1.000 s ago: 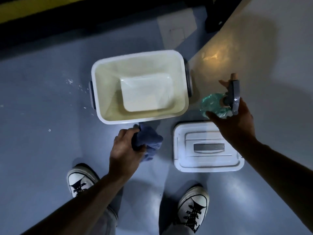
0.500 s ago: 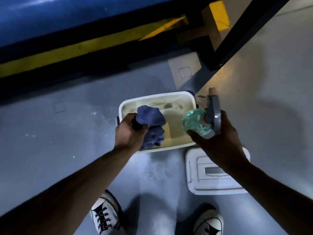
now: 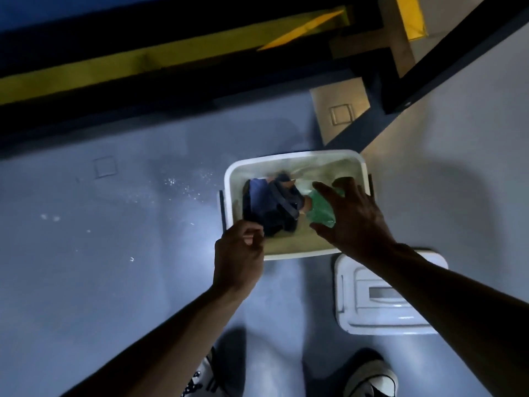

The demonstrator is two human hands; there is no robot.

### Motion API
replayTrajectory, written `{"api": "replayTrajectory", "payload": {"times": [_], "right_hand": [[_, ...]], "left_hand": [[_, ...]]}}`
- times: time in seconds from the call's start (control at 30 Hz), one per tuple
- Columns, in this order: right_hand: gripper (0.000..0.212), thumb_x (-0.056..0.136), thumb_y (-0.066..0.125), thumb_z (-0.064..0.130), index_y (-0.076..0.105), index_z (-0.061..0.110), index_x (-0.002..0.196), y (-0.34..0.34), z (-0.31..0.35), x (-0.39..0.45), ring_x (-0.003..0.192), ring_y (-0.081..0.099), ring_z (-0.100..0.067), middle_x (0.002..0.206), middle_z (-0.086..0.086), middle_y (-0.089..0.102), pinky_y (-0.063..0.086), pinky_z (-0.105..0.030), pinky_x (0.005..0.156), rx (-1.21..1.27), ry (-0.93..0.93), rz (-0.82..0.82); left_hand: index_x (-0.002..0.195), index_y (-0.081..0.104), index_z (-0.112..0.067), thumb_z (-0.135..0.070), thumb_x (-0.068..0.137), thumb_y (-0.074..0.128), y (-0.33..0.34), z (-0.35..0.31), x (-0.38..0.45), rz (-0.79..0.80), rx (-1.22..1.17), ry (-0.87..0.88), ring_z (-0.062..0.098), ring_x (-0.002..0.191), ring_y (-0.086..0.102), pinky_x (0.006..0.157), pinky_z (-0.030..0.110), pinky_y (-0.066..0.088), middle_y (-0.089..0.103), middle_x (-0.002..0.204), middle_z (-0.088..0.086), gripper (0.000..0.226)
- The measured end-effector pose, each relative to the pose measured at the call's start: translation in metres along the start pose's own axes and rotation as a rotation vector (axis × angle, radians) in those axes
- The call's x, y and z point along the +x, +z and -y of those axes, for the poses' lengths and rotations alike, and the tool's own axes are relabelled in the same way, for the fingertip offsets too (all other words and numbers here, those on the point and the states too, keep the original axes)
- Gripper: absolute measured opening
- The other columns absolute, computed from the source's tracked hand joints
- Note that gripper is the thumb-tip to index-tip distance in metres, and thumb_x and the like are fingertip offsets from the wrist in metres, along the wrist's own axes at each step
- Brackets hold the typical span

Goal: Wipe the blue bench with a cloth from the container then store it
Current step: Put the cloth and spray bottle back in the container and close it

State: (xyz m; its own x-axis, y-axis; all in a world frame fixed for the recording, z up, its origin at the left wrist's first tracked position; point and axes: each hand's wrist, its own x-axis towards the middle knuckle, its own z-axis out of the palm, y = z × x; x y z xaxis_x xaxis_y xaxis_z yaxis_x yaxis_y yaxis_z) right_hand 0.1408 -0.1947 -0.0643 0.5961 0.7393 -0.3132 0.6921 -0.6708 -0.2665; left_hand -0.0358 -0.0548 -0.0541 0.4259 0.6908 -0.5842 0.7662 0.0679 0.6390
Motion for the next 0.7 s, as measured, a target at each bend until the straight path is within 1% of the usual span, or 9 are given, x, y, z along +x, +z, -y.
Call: {"api": "replayTrajectory", "payload": {"times": [0.03, 0.1, 0.17, 0.2, 0.33, 0.47, 0.57, 0.63, 0.7], "right_hand": [[0.084, 0.067, 0.082, 0.05, 0.052, 0.024, 0.141, 0.007, 0.002, 0.007, 0.112, 0.058, -0.039, 0.13, -0.018, 0.052, 0.052, -0.048, 0.088, -0.057, -0.018, 0.016], [0.084, 0.064, 0.085, 0.048, 0.054, 0.024, 0.138, 0.025, 0.009, 0.023, 0.113, 0.057, -0.04, 0.13, -0.019, 0.052, 0.049, -0.05, 0.091, -0.166, -0.066, 0.055], [0.081, 0.062, 0.087, 0.047, 0.055, 0.026, 0.134, 0.043, 0.015, 0.035, 0.119, 0.054, -0.039, 0.133, -0.018, 0.05, 0.045, -0.052, 0.097, -0.241, -0.071, 0.102], [0.079, 0.06, 0.089, 0.045, 0.059, 0.025, 0.13, 0.053, 0.017, 0.039, 0.118, 0.054, -0.04, 0.133, -0.018, 0.051, 0.045, -0.053, 0.098, -0.273, -0.071, 0.106], [0.079, 0.054, 0.092, 0.044, 0.064, 0.023, 0.125, 0.073, 0.026, 0.045, 0.111, 0.056, -0.041, 0.128, -0.019, 0.055, 0.045, -0.053, 0.097, -0.36, -0.021, 0.109], [0.086, 0.068, 0.083, 0.048, 0.047, 0.02, 0.141, 0.044, 0.023, 0.031, 0.122, 0.051, -0.037, 0.138, -0.016, 0.049, 0.042, -0.05, 0.1, -0.187, 0.026, 0.104], [0.057, 0.08, 0.075, 0.039, 0.056, 0.017, 0.13, 0.007, 0.01, 0.002, 0.115, 0.055, -0.036, 0.13, -0.014, 0.055, 0.047, -0.047, 0.092, 0.04, 0.093, -0.052], [0.038, 0.085, 0.069, 0.035, 0.062, 0.018, 0.118, -0.013, -0.007, -0.025, 0.104, 0.058, -0.035, 0.117, -0.011, 0.06, 0.049, -0.043, 0.086, 0.15, 0.205, -0.124], [0.025, 0.087, 0.067, 0.033, 0.064, 0.019, 0.108, -0.023, -0.033, -0.056, 0.095, 0.061, -0.031, 0.103, -0.005, 0.06, 0.05, -0.039, 0.084, 0.279, 0.379, -0.127]], "left_hand": [[0.09, 0.077, -0.017, -0.008, 0.093, 0.066, -0.002, 0.004, 0.002, 0.001, -0.03, 0.008, 0.014, 0.089, 0.077, 0.071, 0.004, 0.05, 0.079, 0.088, -0.003, 0.014], [0.086, 0.076, -0.018, -0.006, 0.09, 0.064, -0.003, 0.013, 0.009, 0.008, -0.142, -0.002, 0.018, 0.084, 0.079, 0.083, 0.031, 0.063, 0.08, 0.085, 0.0, 0.018], [0.081, 0.076, -0.022, -0.013, 0.085, 0.063, -0.004, 0.021, 0.013, 0.005, -0.25, -0.01, 0.026, 0.08, 0.08, 0.085, 0.051, 0.064, 0.08, 0.082, 0.004, 0.016], [0.08, 0.077, -0.024, -0.016, 0.083, 0.062, -0.004, 0.024, 0.013, 0.001, -0.286, 0.001, 0.028, 0.079, 0.08, 0.085, 0.054, 0.063, 0.08, 0.082, 0.004, 0.016], [0.087, 0.077, -0.023, -0.026, 0.083, 0.063, -0.002, 0.026, 0.008, 0.019, -0.31, 0.027, 0.023, 0.083, 0.08, 0.084, 0.05, 0.064, 0.081, 0.085, 0.0, 0.015], [0.083, 0.075, -0.028, -0.03, 0.083, 0.064, 0.003, 0.015, -0.002, -0.027, -0.258, 0.029, 0.021, 0.082, 0.079, 0.082, 0.049, 0.064, 0.081, 0.083, -0.001, 0.011], [0.086, 0.075, -0.029, -0.027, 0.091, 0.067, 0.014, -0.001, -0.02, -0.03, -0.236, 0.015, 0.02, 0.08, 0.079, 0.082, 0.05, 0.064, 0.08, 0.081, 0.0, 0.009], [0.086, 0.074, -0.026, -0.03, 0.094, 0.068, 0.028, -0.01, -0.037, -0.016, -0.224, -0.001, 0.021, 0.08, 0.078, 0.082, 0.052, 0.063, 0.079, 0.08, 0.0, 0.011], [0.086, 0.072, -0.028, -0.039, 0.09, 0.064, 0.045, -0.017, -0.055, 0.025, -0.216, -0.03, 0.021, 0.081, 0.078, 0.083, 0.052, 0.063, 0.078, 0.079, -0.003, 0.014]]}}
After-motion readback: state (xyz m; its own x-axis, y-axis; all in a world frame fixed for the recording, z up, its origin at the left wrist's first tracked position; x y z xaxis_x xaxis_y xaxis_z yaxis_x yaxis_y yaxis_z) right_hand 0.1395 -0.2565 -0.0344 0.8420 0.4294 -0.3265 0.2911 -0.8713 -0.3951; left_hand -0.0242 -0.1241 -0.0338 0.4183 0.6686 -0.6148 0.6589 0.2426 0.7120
